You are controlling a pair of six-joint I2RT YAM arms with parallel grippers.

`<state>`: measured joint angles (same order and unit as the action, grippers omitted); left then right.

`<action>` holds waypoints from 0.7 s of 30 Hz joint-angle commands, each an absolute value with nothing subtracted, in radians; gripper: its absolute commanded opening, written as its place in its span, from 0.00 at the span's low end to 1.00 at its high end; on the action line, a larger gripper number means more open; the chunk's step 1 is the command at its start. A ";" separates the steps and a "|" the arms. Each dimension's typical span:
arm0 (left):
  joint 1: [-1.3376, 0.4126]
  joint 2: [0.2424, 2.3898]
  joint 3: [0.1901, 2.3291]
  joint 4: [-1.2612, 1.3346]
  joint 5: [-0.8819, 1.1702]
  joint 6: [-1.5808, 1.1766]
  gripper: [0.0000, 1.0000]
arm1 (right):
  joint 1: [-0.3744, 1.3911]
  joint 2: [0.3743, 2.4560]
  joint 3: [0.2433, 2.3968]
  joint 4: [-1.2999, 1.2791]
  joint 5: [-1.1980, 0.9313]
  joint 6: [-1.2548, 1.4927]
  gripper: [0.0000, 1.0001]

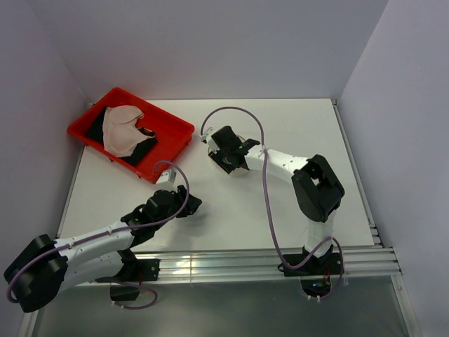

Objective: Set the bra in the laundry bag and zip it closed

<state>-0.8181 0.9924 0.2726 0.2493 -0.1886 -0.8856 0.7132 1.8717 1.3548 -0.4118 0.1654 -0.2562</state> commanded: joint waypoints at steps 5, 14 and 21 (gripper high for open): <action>-0.822 0.992 0.284 0.308 -0.189 -0.887 0.45 | 0.715 1.871 1.382 -0.414 0.135 -0.264 0.44; -0.824 1.008 0.287 0.321 -0.187 -0.885 0.47 | 0.721 1.836 1.370 -0.334 0.202 -0.203 0.00; -0.822 1.038 0.314 0.357 -0.205 -0.877 0.64 | 0.752 1.695 1.281 -0.265 0.209 -0.010 0.00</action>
<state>-0.8181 1.0306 0.2749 0.2886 -0.1890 -0.8829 0.7296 1.8122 1.3052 -0.3344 0.1925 -0.1268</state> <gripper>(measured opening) 0.599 0.007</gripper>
